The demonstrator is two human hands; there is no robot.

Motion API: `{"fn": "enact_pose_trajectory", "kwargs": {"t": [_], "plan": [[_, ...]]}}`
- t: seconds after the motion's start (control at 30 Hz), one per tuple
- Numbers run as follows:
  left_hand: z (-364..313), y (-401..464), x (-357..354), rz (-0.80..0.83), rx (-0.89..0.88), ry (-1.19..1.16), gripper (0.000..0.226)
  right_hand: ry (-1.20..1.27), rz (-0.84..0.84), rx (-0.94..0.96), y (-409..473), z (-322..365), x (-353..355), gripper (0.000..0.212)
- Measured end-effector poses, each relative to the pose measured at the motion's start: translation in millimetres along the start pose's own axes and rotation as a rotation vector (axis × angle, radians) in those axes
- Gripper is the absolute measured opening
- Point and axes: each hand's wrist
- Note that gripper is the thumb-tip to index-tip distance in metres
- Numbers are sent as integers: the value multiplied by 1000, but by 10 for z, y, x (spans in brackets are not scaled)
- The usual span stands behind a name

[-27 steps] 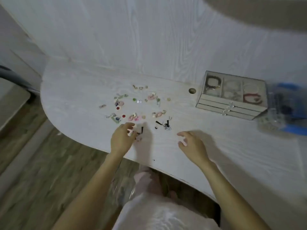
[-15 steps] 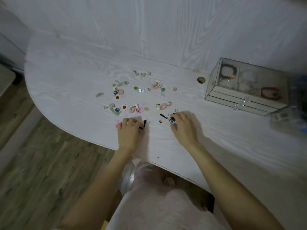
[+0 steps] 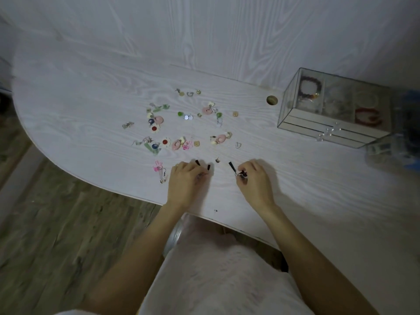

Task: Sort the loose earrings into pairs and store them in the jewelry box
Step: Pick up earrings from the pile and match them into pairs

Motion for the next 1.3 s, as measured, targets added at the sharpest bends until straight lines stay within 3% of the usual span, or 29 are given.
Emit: {"fn": "enact_pose_trajectory", "kwargs": {"t": [0.2, 0.3, 0.5, 0.8, 1.0, 1.2, 1.3], "plan": [[12, -206, -14, -86, 158, -105, 38, -25, 36, -20, -144, -51, 48, 37], [-20, -257, -37, -44, 236, -146, 46, -13, 73, 4, -121, -28, 37, 41], [-111, -163, -191, -16, 258, -105, 43, 25, 117, 34, -105, 58, 7, 34], [-39, -74, -62, 64, 271, -272, 39, 134, 76, -5, -193, -13, 0, 20], [-49, 100, -57, 104, 218, -190, 25, 142, 52, -24, -170, -12, -21, 23], [111, 47, 4, -12, 186, -169, 23, 38, 56, -3, -129, 47, -23, 38], [170, -33, 59, -109, 172, -222, 22, 19, 72, 0, -103, 73, -25, 34]]}}
Point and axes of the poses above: each hand's wrist, its own y-axis towards the middle knuckle, its own x-axis out of the back of the hand, z = x × y, and after that the axes turned 12 degrees about -y, right-handed
